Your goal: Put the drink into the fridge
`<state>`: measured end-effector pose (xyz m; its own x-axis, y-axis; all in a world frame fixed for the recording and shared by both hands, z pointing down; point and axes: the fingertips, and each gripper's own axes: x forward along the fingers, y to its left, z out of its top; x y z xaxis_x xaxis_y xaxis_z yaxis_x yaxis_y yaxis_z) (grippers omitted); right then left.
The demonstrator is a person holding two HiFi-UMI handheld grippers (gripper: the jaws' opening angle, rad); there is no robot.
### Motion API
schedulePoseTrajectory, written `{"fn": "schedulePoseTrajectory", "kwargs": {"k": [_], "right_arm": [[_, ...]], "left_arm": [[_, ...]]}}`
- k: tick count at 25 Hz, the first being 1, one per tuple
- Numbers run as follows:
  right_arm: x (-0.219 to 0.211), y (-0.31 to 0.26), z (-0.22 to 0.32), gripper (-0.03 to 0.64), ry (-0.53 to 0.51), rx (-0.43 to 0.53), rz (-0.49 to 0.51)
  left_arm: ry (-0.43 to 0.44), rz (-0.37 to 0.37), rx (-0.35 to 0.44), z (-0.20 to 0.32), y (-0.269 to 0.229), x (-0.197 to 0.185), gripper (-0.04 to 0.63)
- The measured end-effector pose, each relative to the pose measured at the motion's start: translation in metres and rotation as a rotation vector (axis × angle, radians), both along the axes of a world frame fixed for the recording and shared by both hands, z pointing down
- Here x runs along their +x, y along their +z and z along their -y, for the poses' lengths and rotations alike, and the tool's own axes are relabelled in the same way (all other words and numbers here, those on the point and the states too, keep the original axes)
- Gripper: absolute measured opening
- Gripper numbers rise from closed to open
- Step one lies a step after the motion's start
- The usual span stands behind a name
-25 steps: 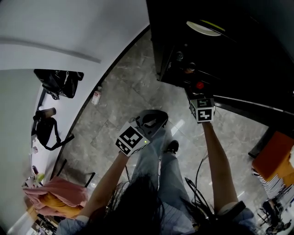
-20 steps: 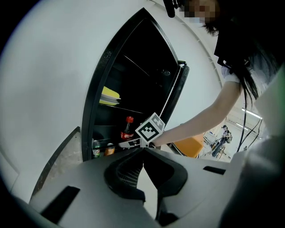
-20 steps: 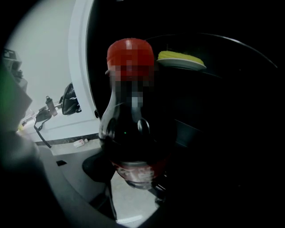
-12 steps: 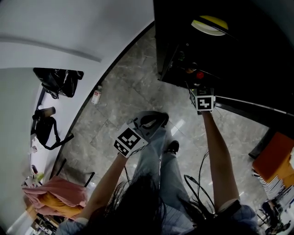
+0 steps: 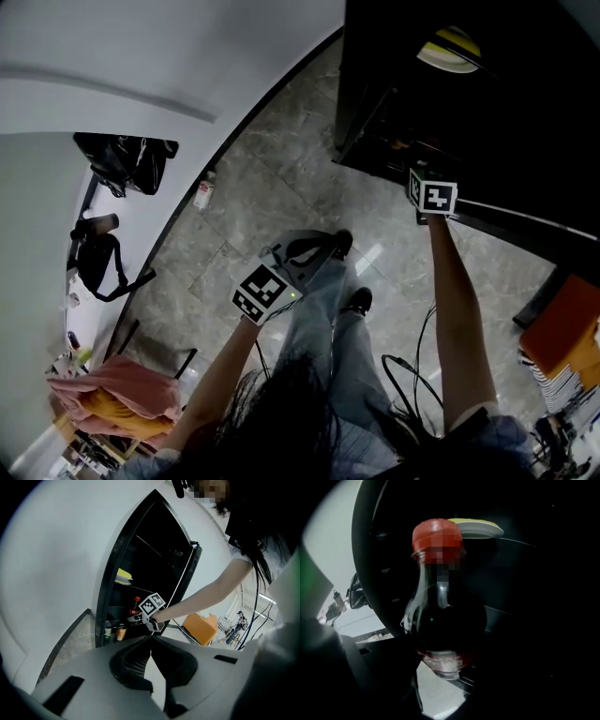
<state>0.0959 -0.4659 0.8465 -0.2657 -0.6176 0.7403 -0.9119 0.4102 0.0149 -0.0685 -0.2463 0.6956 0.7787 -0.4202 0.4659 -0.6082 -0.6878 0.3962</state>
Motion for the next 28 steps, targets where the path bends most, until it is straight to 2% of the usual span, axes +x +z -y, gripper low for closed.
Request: {"fn": "schedulePoseTrajectory", "kwargs": {"k": [7,17,21,28], "right_arm": [[0.007,-0.001,0.000,0.298,0.029,0.055,0.129],[0.013,0.001,0.017,0.298,0.054,0.102,0.117],[0.018,0.001,0.032,0.298,0.053,0.108,0.109],[0.018,0.000,0.032,0.307,0.112,0.079,0.169]], "left_arm": [[-0.013,0.014,-0.024,-0.006,0.007,-0.007,0.008],[0.012,0.043,-0.048,-0.013,0.020,-0.007,0.009],[-0.013,0.060,-0.063,-0.015,0.028,-0.014,0.009],[-0.052,0.088,-0.082,-0.026,0.038,-0.027,0.008]]}}
